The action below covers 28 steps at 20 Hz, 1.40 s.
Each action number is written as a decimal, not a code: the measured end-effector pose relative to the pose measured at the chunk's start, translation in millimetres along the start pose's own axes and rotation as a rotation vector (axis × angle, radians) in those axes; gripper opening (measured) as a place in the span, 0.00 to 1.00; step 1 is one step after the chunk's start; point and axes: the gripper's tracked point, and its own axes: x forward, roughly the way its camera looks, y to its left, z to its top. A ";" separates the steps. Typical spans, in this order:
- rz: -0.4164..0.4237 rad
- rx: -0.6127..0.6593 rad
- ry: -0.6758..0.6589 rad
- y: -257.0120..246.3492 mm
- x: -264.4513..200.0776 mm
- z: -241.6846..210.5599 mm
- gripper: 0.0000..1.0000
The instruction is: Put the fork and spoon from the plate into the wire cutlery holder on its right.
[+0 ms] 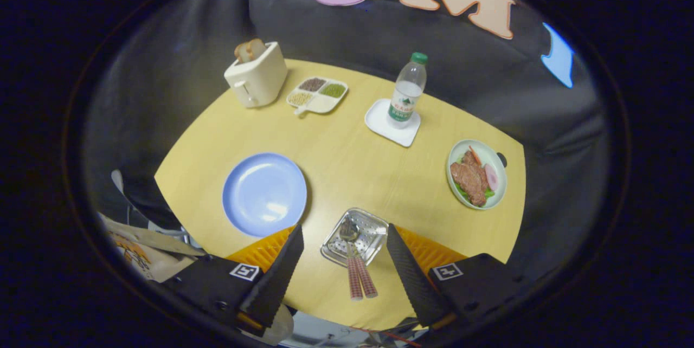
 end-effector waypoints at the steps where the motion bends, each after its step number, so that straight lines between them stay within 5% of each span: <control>1: -0.017 0.041 -0.064 1.4 -5.2 7.3 0.99; 8: -0.091 0.197 -0.525 26.3 -56.9 32.5 0.98; 15: -0.208 0.207 -0.880 64.5 -125.0 47.4 0.97; 20: -0.289 0.189 -0.983 71.8 -141.6 51.1 0.98; 28: -0.275 0.186 -0.996 85.5 -140.1 62.3 0.98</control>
